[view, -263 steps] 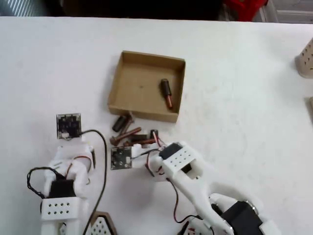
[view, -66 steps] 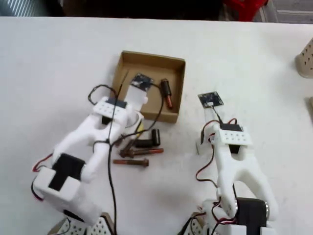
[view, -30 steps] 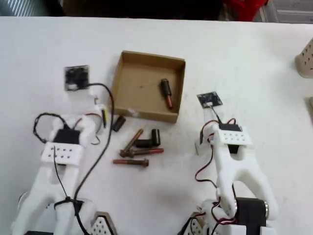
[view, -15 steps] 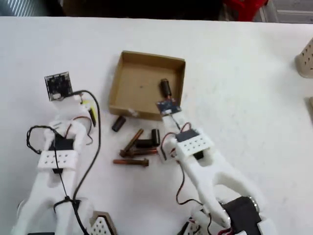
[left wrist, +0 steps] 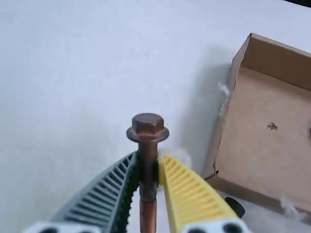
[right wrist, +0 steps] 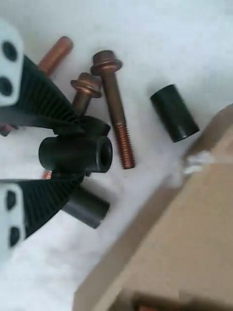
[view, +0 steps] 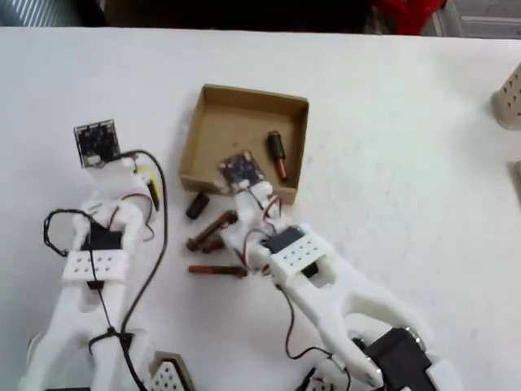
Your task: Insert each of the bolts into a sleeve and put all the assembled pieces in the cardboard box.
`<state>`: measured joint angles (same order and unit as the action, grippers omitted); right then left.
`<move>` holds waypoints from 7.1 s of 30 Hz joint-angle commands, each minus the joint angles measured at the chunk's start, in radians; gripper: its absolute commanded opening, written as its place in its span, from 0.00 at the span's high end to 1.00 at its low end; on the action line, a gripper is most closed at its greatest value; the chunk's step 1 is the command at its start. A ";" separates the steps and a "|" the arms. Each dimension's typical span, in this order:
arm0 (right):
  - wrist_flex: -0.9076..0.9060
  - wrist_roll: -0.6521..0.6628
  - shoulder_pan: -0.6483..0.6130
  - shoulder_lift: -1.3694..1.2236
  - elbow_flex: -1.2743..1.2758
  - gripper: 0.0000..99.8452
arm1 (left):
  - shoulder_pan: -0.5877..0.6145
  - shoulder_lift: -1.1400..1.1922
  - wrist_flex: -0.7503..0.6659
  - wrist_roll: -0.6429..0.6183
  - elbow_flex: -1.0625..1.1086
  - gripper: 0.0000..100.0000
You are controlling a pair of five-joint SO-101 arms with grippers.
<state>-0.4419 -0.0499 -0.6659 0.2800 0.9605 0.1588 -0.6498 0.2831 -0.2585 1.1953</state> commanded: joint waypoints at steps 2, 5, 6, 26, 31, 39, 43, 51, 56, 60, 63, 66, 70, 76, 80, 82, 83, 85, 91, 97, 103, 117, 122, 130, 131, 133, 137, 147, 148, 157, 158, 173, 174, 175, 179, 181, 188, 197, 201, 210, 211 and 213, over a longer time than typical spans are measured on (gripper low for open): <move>0.116 -0.009 -0.036 0.045 -0.023 0.98 | 0.010 -0.036 -0.031 -0.002 -0.014 0.98; 0.171 -0.009 -0.061 0.045 -0.021 0.98 | 0.010 -0.035 -0.031 -0.002 -0.012 0.98; 0.191 -0.009 -0.067 0.044 -0.018 0.98 | 0.010 -0.035 -0.031 -0.002 -0.012 0.98; 1.185 -0.115 -0.093 0.033 0.381 0.98 | 0.010 -0.035 -0.055 -0.002 -0.009 0.98; 1.320 -0.115 -0.093 -0.079 0.399 0.98 | 0.031 -0.035 -0.058 -0.002 -0.009 0.98; 1.842 -0.112 -0.117 -0.498 0.358 0.98 | 0.030 -0.038 -0.058 -0.002 -0.009 0.98; 1.989 -0.112 -0.156 -0.619 0.339 0.98 | 0.025 -0.042 -0.060 -0.002 -0.011 0.98; 2.018 -0.109 -0.174 -0.700 0.299 0.98 | 0.024 -0.047 -0.187 0.000 -0.017 0.98; 2.017 -0.109 -0.174 -0.702 0.299 0.98 | -0.019 -0.183 -0.203 0.126 0.041 0.98; 2.017 -0.109 -0.173 -0.704 0.298 0.98 | -0.140 -0.395 -0.203 0.167 0.155 0.98; 2.017 -0.109 -0.174 -0.704 0.301 0.98 | -0.202 -0.559 -0.196 0.167 0.222 0.98; 2.015 -0.109 -0.174 -0.704 0.302 0.98 | -0.223 -0.697 -0.193 0.167 0.279 0.98; 2.015 -0.109 -0.174 -0.704 0.302 0.98 | -0.229 -0.799 -0.137 0.167 0.304 0.98; 1.998 -0.109 -0.174 -0.704 0.302 0.98 | -0.257 -0.812 0.077 0.002 0.190 0.98; 1.985 -0.109 -0.176 -0.704 0.302 0.98 | -0.262 -0.736 0.270 -0.035 0.017 0.98; 1.983 -0.109 -0.176 -0.704 0.302 0.98 | -0.262 -0.684 0.293 -0.035 -0.032 0.98; 1.983 -0.109 -0.176 -0.704 0.302 0.98 | -0.262 -0.657 0.290 -0.035 -0.044 0.98; 1.983 -0.109 -0.176 -0.704 0.302 0.98 | -0.283 -0.611 0.290 -0.037 -0.061 0.98; 1.982 -0.109 -0.176 -0.704 0.304 0.98 | -0.386 -0.615 0.299 -0.038 -0.031 0.98; 1.980 -0.109 -0.176 -0.704 0.304 0.98 | -0.394 -0.704 0.295 -0.032 0.060 0.98; 1.979 -0.109 -0.176 -0.700 0.310 0.98 | -0.384 -0.759 0.161 0.075 0.193 0.98; 1.979 -0.109 -0.185 -0.696 0.319 0.98 | -0.384 -0.805 0.121 0.089 0.252 0.98; 1.979 -0.109 -0.185 -0.696 0.319 0.98 | -0.361 -0.806 0.176 0.089 0.244 0.98; 1.979 -0.109 -0.185 -0.696 0.319 0.98 | -0.329 -0.806 0.175 0.091 0.250 0.98; 1.979 -0.109 -0.185 -0.696 0.319 0.98 | -0.329 -0.806 0.175 0.091 0.250 0.98; 1.979 -0.109 -0.185 -0.696 0.319 0.98 | -0.329 -0.806 0.176 0.091 0.250 0.98; 1.979 -0.109 -0.185 -0.696 0.321 0.98 | -0.321 -0.806 0.180 0.091 0.252 0.98; 1.979 -0.109 -0.185 -0.697 0.321 0.98 | -0.309 -0.806 0.064 0.169 0.351 0.98; 1.979 -0.109 -0.185 -0.697 0.321 0.98 | -0.312 -0.806 0.061 0.169 0.356 0.98; 1.975 -0.109 -0.185 -0.697 0.321 0.98 | -0.303 -0.806 0.114 0.180 0.353 0.98; 1.963 -0.109 -0.183 -0.694 0.321 0.98 | -0.303 -0.806 0.141 0.203 0.351 0.98; 1.946 -0.109 -0.180 -0.694 0.318 0.98 | -0.288 -0.806 0.396 0.457 0.359 0.90; 1.946 -0.109 -0.180 -0.694 0.318 0.98 | -0.283 -0.806 0.405 0.451 0.361 0.88; 1.946 -0.109 -0.179 -0.694 0.318 0.98 | -0.282 -0.806 0.411 0.425 0.361 0.87; 1.946 -0.109 -0.179 -0.694 0.316 0.98 | -0.263 -0.806 0.404 0.327 0.358 0.86; 1.946 -0.109 -0.179 -0.694 0.316 0.98 | -0.252 -0.806 0.402 0.318 0.351 0.86; 1.946 -0.109 -0.179 -0.694 0.316 0.98 | -0.252 -0.806 0.382 0.316 0.351 0.79; 1.946 -0.110 -0.179 -0.694 0.315 0.98 | -0.213 -0.808 0.554 0.204 0.158 0.61; 1.946 -0.110 -0.179 -0.694 0.315 0.98 | -0.196 -0.808 0.637 0.091 -0.009 0.61; 1.945 -0.114 -0.179 -0.694 0.315 0.98 | -0.045 -0.805 0.706 -0.015 -0.150 0.90; 1.945 -0.114 -0.179 -0.694 0.315 0.98 | -0.016 -0.802 0.697 -0.015 -0.141 0.97; 1.945 -0.114 -0.179 -0.694 0.315 0.98 | 0.045 -0.805 0.669 -0.017 -0.095 0.96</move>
<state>1.5006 -0.1588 -0.8531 -0.4319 1.2858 0.1281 -1.4507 0.9843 -0.2616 1.0955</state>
